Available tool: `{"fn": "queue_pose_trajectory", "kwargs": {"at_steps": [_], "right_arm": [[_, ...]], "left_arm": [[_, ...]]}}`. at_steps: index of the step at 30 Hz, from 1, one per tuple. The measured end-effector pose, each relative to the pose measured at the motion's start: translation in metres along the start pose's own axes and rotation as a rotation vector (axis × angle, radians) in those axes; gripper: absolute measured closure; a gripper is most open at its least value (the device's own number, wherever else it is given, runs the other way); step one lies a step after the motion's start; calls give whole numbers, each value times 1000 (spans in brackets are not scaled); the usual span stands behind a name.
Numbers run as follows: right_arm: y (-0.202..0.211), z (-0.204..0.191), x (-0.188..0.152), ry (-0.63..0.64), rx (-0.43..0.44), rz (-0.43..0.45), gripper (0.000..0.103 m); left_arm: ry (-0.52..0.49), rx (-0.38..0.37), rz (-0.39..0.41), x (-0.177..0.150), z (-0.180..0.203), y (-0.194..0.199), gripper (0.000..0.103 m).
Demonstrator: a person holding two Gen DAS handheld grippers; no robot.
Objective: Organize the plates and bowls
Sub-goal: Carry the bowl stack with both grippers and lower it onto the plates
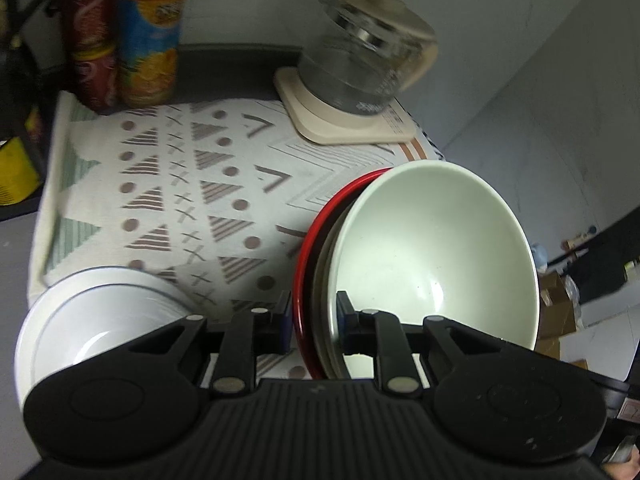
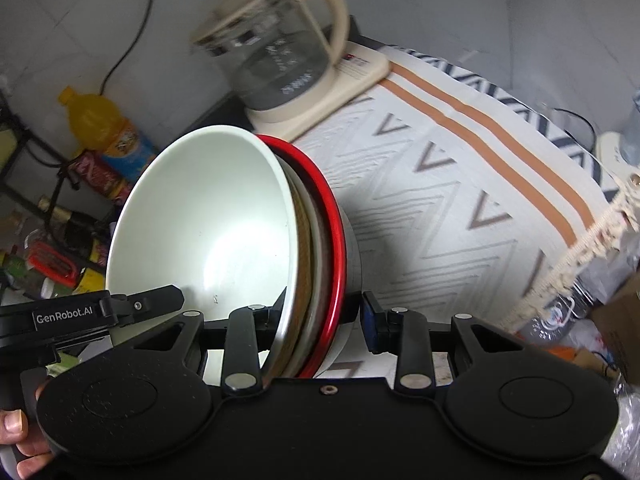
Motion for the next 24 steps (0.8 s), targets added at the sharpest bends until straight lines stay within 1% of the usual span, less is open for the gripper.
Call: {"fn": "queue_pose_trajectory", "kwargs": {"at_steps": [7, 14, 24], "right_arm": [[-1, -33, 0, 87, 48, -6, 70], [-5, -64, -7, 168, 98, -33, 70], [-10, -105, -23, 272, 155, -75, 70]], "left_arm": [[71, 43, 56, -7, -27, 30, 84], [143, 88, 98, -18, -54, 57, 84], [241, 147, 137, -40, -88, 86, 84]]}}
Point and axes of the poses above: each gripper's, at about its wrist camera, not at the fingertips, and y roughly against the way its jaws point, z to its right, x to its top, the point moved 3 cm from there along -y, roughly the way its jaws point, and after that the axes turned 3 degrees about -x, right-handed, at the moved point
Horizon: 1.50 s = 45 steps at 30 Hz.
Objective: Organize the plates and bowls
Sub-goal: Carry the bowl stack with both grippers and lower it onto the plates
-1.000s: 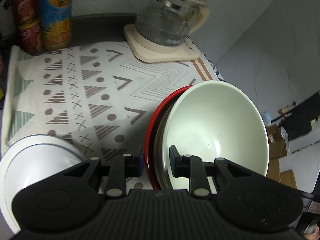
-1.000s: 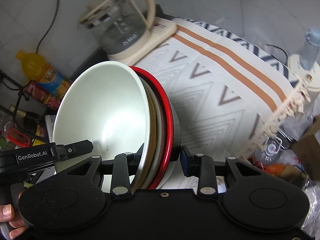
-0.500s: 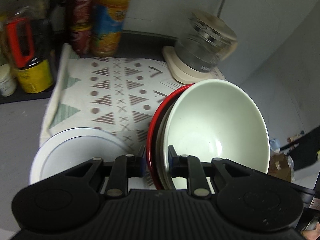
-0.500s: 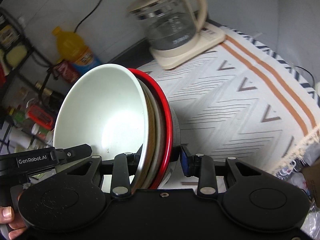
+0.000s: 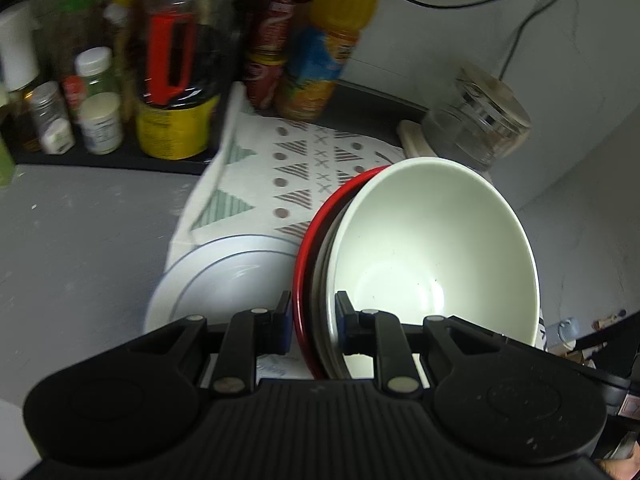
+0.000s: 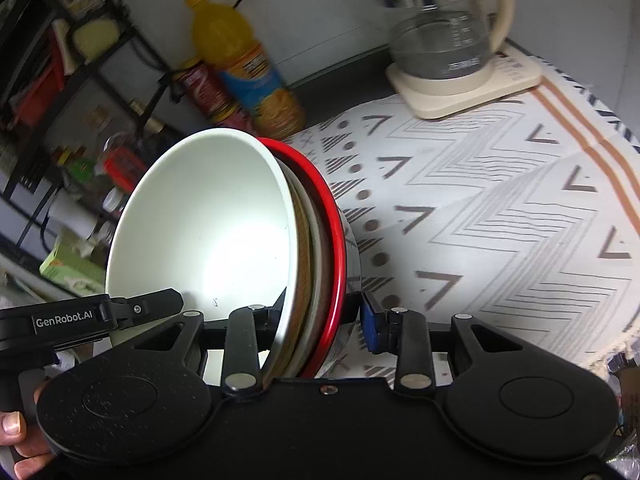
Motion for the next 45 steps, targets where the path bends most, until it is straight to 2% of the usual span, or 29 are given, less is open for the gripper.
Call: {"fn": "queue_pose_trajectory", "kwargs": {"at_steps": [12, 24, 29, 45], "right_arm": [[-23, -34, -14, 91, 29, -83, 70], [-50, -48, -23, 129, 20, -150, 70], [-59, -48, -28, 125, 11, -174, 70], [-68, -45, -28, 109, 17, -192, 68]], "left_arm": [[104, 47, -8, -14, -44, 6, 84], [132, 65, -51, -17, -69, -10, 84], [138, 66, -79, -20, -75, -20, 83], [133, 55, -63, -13, -72, -22, 80]]}}
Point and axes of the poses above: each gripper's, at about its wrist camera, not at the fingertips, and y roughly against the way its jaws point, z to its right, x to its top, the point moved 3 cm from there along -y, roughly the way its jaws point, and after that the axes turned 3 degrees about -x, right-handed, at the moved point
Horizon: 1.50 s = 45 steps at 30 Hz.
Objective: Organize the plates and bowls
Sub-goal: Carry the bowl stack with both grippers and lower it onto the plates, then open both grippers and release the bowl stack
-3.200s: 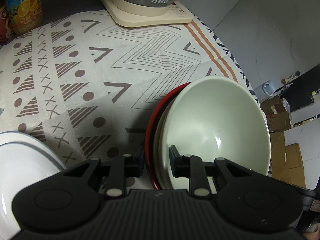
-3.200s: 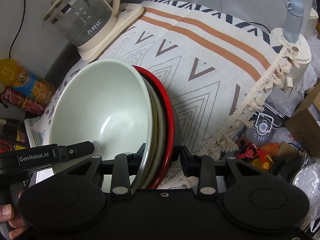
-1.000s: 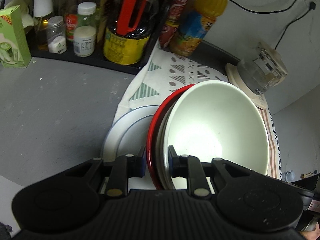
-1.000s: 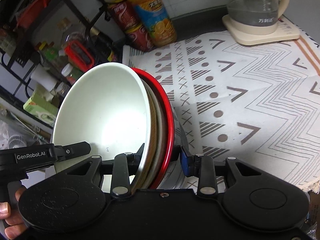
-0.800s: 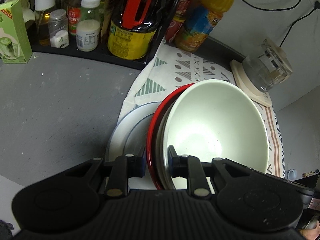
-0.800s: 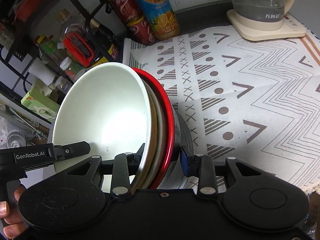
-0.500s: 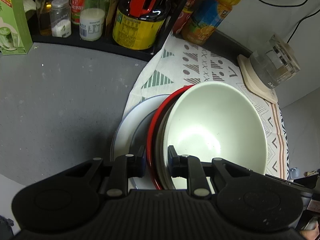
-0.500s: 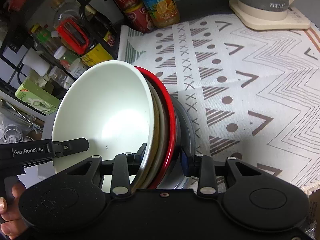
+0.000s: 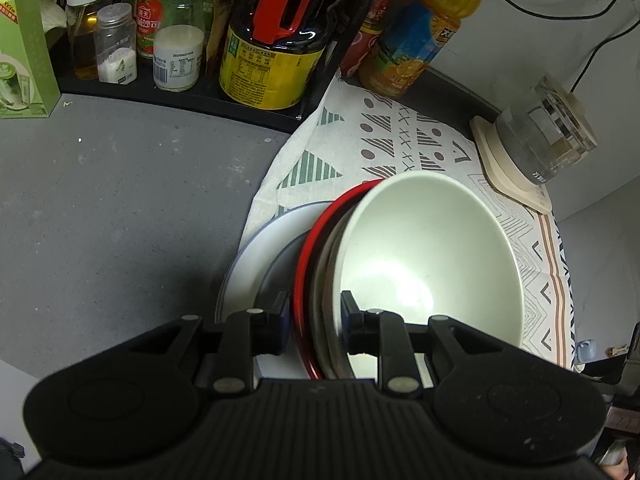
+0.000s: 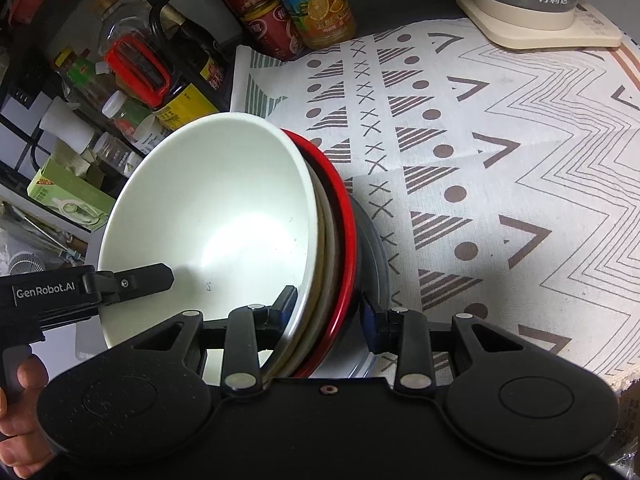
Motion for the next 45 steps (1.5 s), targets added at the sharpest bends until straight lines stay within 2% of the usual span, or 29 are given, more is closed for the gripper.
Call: {"fn": "queue_pose_trajectory", "kwargs": {"at_steps": [2, 3, 4, 6, 8, 11, 14, 21, 35, 39, 45], "right_arm": [[0, 0, 1, -7, 10, -5, 60], [2, 0, 1, -8, 7, 4, 60], [4, -1, 1, 4, -9, 14, 57], [10, -1, 1, 20, -21, 32, 48], [17, 3, 0, 5, -19, 51, 40], [27, 9, -1, -12, -15, 76, 34], [39, 13, -3, -10, -29, 104, 23], [76, 21, -15, 3, -65, 177, 6], [158, 60, -63, -37, -154, 353, 0], [175, 70, -80, -56, -185, 393, 0], [199, 80, -105, -84, -228, 440, 0]], "left_arm": [[11, 6, -12, 0, 0, -1, 80], [11, 9, -11, -1, 0, 0, 79], [8, 15, -5, -1, -1, 2, 75], [9, 31, 8, -2, -2, 6, 58], [13, 47, 26, -3, -3, 12, 34], [-4, 58, 64, -4, -1, 21, 22], [-30, 86, 82, -7, 2, 29, 21], [-59, 69, 109, -21, 19, 50, 18], [-168, 43, 224, -72, 59, 94, 11], [-195, 31, 228, -85, 64, 106, 10], [-267, 16, 261, -104, 75, 123, 3]]}}
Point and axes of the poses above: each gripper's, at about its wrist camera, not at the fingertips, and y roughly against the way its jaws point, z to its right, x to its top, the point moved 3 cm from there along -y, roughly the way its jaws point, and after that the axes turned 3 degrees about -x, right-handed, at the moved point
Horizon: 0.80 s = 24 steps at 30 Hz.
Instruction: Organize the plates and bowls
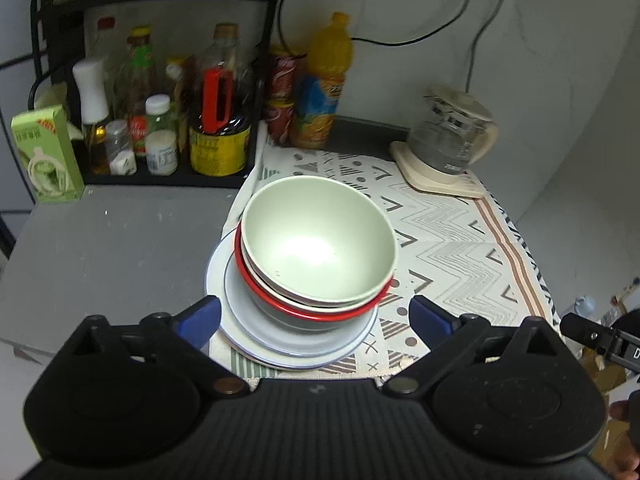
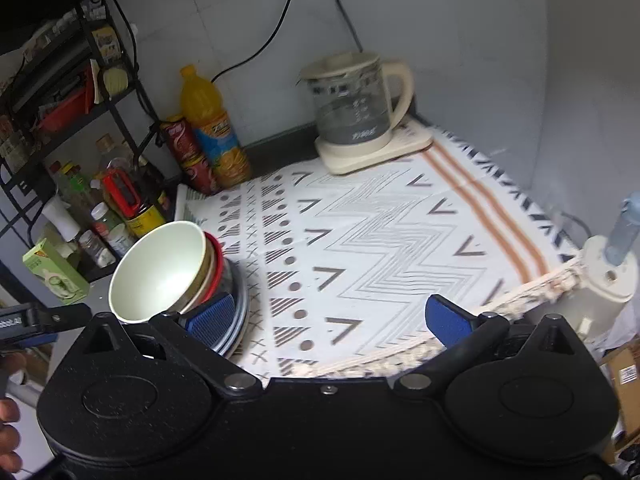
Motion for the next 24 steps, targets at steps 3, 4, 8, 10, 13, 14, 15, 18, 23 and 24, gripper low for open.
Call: {"fn": "queue_pose_trajectory", "kwargs": {"at_steps": [3, 4, 8, 10, 13, 14, 15, 18, 23, 24], "right_arm": [[14, 5, -5, 3, -3, 13, 0], [19, 6, -7, -6, 0, 12, 0], [36, 7, -15, 8, -39, 17, 0], [45, 5, -18, 20, -63, 32, 0], [56, 1, -21, 25, -68, 48, 0], [60, -1, -21, 30, -65, 52, 0], [63, -3, -21, 35, -62, 56, 0], [74, -11, -22, 64, -70, 66, 0], [89, -20, -23, 90, -51, 101, 0], [90, -21, -23, 93, -55, 104, 0]], "left_arm": [[-24, -9, 21, -5, 5, 11, 0], [-33, -12, 28, -7, 6, 15, 0], [-50, -10, 55, -11, 9, 29, 0], [-68, -3, 69, -13, 10, 35, 0], [-76, -6, 67, -15, 11, 43, 0], [-81, -9, 68, -16, 11, 46, 0], [-87, -9, 73, -17, 11, 50, 0], [-104, 5, 101, -22, 11, 59, 0], [-105, 0, 112, -29, 9, 73, 0], [-109, -1, 113, -30, 9, 76, 0]]}}
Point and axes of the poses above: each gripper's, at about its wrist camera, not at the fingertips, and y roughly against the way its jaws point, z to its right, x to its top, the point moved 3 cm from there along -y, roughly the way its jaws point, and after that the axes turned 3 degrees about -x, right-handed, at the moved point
